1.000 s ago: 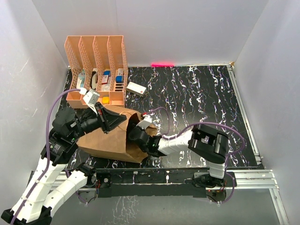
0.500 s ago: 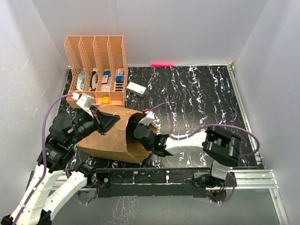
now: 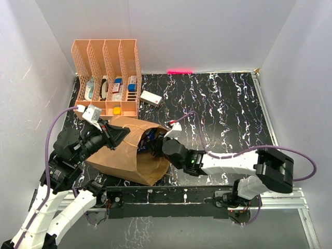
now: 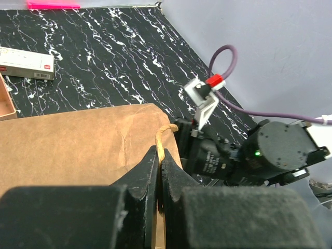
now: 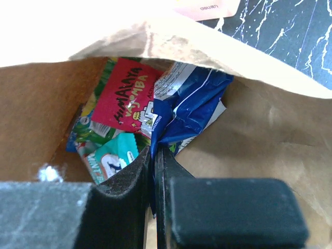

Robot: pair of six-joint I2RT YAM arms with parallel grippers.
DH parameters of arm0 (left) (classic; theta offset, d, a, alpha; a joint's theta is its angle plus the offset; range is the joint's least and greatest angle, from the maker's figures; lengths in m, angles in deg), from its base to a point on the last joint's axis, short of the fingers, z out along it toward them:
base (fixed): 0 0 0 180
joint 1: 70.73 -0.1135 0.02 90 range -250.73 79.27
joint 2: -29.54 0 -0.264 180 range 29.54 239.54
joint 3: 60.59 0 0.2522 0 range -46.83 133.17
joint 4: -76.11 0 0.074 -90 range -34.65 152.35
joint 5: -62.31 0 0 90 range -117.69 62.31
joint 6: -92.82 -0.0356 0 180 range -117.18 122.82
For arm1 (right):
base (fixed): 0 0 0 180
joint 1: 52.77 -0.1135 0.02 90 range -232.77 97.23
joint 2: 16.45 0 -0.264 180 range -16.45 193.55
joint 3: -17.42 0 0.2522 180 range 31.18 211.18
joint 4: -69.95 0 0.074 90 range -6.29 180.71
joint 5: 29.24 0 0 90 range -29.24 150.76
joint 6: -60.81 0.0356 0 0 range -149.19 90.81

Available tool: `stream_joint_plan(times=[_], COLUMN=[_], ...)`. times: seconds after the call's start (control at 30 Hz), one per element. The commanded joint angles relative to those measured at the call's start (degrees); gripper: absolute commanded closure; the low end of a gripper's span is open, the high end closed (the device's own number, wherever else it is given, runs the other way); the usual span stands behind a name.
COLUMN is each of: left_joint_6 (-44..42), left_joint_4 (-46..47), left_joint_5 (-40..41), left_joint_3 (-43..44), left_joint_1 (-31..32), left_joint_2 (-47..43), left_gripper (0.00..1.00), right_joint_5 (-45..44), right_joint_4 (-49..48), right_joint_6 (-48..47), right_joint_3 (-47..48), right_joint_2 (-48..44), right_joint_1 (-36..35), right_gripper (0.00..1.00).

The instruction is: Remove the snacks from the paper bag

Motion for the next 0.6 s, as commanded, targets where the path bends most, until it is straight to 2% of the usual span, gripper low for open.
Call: stream_joint_plan(times=[0.0, 0.33, 0.57], left_joint_6=[-0.61, -0.46, 0.00], left_joint_4=[-0.12, -0.90, 0.28], left_joint_5=[2.13, 5.63, 6.02], left_joint_3=[0.24, 0.23, -0.57], left_joint_1=[0.25, 0.18, 0.22], left_joint_2=[-0.05, -0.05, 0.24], left_gripper=[1.00, 1.00, 1.00], right_joint_5=[0.57, 10.73, 9.07], right_joint_4=[-0.82, 8.86, 23.43], right_joint_6=[-4.39, -15.03, -19.90], right_joint_3=[-1.12, -4.09, -1.23], right_joint_2=[-7.19, -22.43, -34.79], right_joint_1=[0.00, 0.04, 0.05], right_gripper=[0.92, 0.92, 0.92])
